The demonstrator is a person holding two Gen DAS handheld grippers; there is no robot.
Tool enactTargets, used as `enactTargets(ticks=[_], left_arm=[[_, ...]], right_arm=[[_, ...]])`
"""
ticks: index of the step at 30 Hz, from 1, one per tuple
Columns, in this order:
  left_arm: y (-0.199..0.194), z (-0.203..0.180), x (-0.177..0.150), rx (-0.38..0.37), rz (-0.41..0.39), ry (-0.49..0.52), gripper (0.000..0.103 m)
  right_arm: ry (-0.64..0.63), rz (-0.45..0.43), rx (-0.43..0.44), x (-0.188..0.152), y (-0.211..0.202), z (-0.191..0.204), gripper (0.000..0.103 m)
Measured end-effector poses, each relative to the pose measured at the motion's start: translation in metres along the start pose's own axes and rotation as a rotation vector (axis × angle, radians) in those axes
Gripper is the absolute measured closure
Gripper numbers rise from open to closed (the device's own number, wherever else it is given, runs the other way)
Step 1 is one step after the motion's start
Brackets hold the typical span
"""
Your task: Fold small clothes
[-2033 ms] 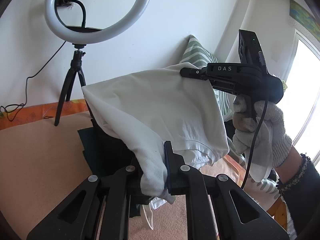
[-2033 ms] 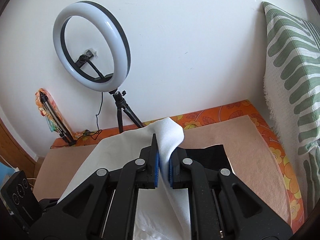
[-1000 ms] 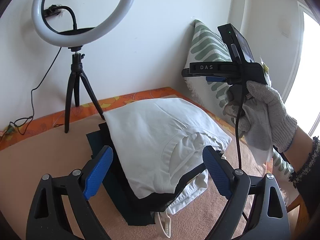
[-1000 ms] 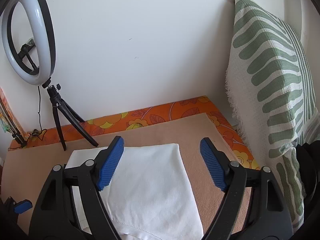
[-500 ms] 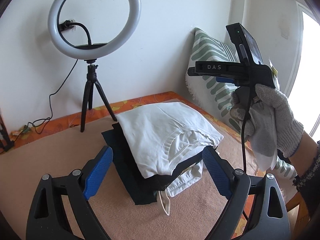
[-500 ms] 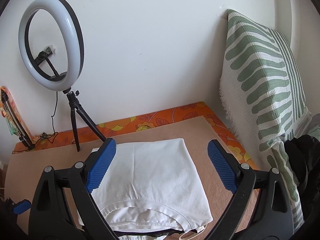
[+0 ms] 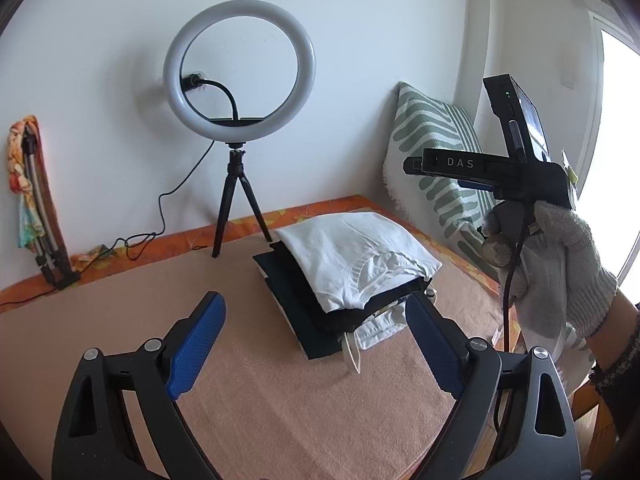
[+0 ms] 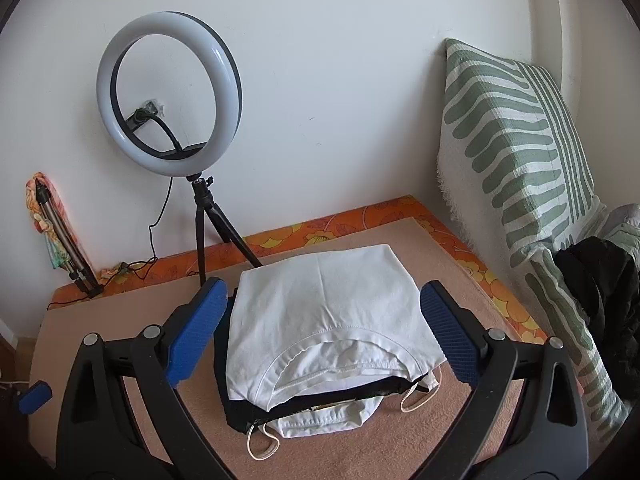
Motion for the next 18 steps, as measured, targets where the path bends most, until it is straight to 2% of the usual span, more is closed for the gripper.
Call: enactTargets(ticks=[7, 15, 17, 18], left_arm=[[-0.05, 0.006, -0.03, 0.023, 0.006, 0.032, 0.011], [-0.088, 0.015, -0.067, 0.07, 0.034, 0.031, 0.011], [-0.093, 0.017, -0.079, 0.081, 0.052, 0.026, 0.008], [-0.094, 0.018, -0.084, 0.087, 0.065, 0.026, 0.003]], right_arm=[[-0.045, -0.026, 0.004, -0.049, -0.046, 0.029, 0.004], [-0.01, -0.017, 0.029, -0.116, -0.078, 0.045, 0.001], [-0.004, -0.018, 0.02, -0.13, -0.083, 0.045, 0.0], [0.0, -0.018, 0.016, -0.137, -0.084, 0.044, 0.0]])
Point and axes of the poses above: each gripper's, at about its wrist camera, not at the fingertips, and y roughly the way its jaws point, z to its left, x to its top, the point moved 9 cm from there along y, roughly the way its jaws point, and after that the axes turned 13 degrees about y, right-handed, at the moved point
